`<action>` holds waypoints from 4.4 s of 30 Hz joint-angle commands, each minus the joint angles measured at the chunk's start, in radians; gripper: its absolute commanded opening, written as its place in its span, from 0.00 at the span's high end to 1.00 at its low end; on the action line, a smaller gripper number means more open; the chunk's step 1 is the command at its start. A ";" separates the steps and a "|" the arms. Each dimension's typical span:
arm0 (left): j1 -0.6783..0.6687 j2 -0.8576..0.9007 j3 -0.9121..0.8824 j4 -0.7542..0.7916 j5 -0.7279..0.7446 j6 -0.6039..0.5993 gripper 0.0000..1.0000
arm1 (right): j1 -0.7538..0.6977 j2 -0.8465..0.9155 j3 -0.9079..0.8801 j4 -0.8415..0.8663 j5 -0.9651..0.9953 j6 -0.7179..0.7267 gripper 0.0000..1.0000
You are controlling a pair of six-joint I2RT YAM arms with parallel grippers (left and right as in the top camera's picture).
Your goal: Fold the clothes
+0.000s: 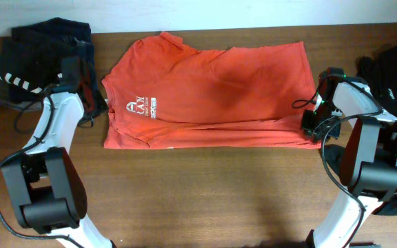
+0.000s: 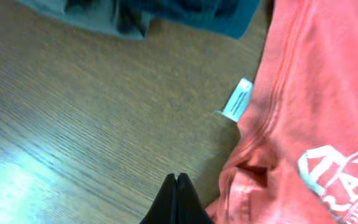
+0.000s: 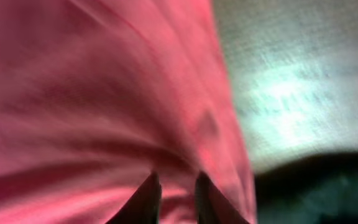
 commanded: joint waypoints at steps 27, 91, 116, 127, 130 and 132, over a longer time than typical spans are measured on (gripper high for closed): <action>0.003 -0.086 0.138 -0.132 0.142 -0.083 0.01 | 0.374 0.004 0.354 -0.092 -0.183 -0.260 0.14; 0.189 -0.086 0.138 -0.223 0.237 -0.185 0.01 | 1.033 0.245 0.348 0.433 -0.162 -0.606 0.49; 0.189 -0.085 0.138 -0.223 0.218 -0.183 0.01 | 1.028 0.245 0.389 0.459 -0.124 -0.594 0.92; 0.189 -0.085 0.138 -0.224 0.218 -0.182 0.01 | 1.028 0.245 0.408 0.447 -0.097 -0.594 0.85; 0.189 -0.085 0.138 -0.224 0.218 -0.183 0.01 | 1.028 0.245 0.408 0.439 -0.097 -0.594 0.81; 0.189 -0.085 0.138 -0.224 0.218 -0.182 0.01 | 1.028 0.245 0.408 0.436 -0.097 -0.594 0.79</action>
